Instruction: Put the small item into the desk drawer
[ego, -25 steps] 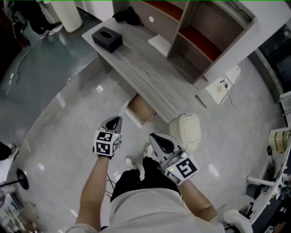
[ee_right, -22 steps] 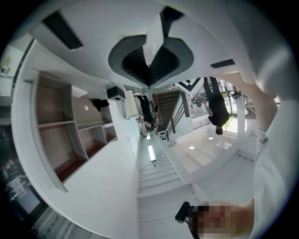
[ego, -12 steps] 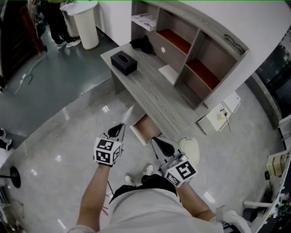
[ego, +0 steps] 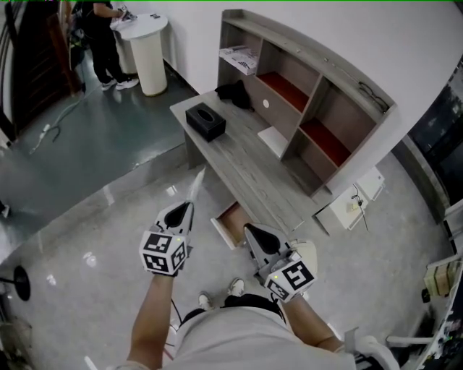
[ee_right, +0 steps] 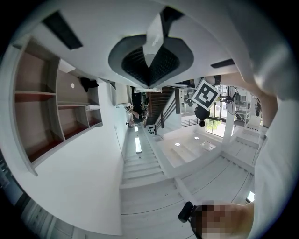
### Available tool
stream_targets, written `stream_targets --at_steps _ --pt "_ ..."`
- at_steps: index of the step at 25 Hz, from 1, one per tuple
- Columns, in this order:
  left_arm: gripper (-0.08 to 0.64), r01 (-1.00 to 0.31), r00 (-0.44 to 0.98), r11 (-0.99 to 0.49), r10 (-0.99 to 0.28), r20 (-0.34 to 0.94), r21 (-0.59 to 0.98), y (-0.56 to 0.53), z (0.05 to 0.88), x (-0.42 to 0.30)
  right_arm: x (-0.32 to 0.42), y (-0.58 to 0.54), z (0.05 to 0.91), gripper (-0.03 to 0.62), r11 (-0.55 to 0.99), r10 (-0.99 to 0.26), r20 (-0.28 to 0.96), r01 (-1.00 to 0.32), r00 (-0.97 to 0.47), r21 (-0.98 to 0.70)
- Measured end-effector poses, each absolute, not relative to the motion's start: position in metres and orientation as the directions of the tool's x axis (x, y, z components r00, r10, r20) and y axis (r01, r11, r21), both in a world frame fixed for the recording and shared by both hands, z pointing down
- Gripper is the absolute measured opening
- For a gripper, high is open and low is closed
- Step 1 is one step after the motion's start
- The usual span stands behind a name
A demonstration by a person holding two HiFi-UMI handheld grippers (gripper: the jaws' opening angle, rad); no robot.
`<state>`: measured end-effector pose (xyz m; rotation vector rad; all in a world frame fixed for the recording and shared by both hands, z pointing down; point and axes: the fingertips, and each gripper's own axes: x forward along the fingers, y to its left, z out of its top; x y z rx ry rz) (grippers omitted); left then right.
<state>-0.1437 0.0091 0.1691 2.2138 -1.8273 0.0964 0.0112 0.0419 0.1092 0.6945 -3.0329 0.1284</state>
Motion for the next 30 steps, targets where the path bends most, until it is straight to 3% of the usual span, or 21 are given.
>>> stream_targets --at_steps 30 --pt "0.020 -0.967 0.211 -0.218 -0.975 -0.062 0.130 0.016 0.049 -0.155 0.091 -0.043 0.051 0.021 0.802 -0.596 -0.091 -0.597 -0.797 -0.019"
